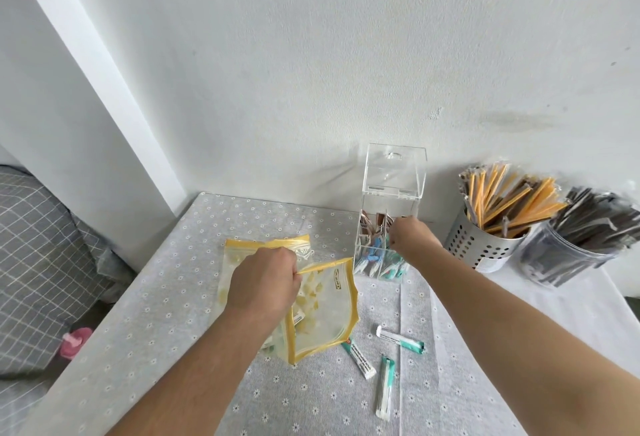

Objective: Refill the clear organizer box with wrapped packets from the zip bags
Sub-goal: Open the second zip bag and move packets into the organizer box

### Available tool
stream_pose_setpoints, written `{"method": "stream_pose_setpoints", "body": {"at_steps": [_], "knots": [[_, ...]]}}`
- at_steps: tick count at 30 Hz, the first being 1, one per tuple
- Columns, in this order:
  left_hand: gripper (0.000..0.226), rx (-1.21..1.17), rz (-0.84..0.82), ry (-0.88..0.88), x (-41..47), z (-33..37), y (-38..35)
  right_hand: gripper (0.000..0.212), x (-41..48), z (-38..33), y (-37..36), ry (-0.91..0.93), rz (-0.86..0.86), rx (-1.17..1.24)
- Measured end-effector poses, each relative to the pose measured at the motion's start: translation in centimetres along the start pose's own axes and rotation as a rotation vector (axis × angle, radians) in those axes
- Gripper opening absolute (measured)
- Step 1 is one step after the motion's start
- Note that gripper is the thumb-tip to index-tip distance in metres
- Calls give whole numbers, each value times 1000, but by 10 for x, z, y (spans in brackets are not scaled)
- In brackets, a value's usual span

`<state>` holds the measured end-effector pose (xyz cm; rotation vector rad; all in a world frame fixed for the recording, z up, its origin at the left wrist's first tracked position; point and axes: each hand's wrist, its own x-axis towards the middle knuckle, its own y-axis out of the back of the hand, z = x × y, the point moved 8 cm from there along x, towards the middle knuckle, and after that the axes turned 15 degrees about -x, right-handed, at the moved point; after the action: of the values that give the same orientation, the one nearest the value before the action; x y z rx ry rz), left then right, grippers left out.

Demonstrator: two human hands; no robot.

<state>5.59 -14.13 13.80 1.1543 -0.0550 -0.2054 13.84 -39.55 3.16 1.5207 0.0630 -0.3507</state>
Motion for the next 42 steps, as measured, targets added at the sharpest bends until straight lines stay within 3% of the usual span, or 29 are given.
{"method": "stream_pose_setpoints", "body": {"at_steps": [6, 11, 15, 21, 29, 32, 36, 42], "knots": [[16, 3, 8, 15, 0, 0, 3, 41, -16, 6, 27, 40, 111, 101], [16, -6, 38, 11, -1, -1, 9, 21, -75, 27, 78, -78, 420, 697], [17, -24, 63, 2, -3, -2, 14, 14, -127, -18, 82, 102, 329, 815], [19, -145, 88, 12, -9, -14, 17, 27, -146, -136, 28, 576, -4, 439], [12, -181, 59, -2, -23, -25, 16, 60, -110, -209, -59, 647, -257, -159], [12, -179, 50, -5, -27, -28, 17, 48, -109, -217, -77, 622, -228, -264], [14, -179, 30, -11, -28, -29, 14, 29, -110, -225, -75, 665, -29, -363], [14, -174, 35, -26, -25, -30, 15, 17, -104, -223, -71, 675, -45, -320]]}}
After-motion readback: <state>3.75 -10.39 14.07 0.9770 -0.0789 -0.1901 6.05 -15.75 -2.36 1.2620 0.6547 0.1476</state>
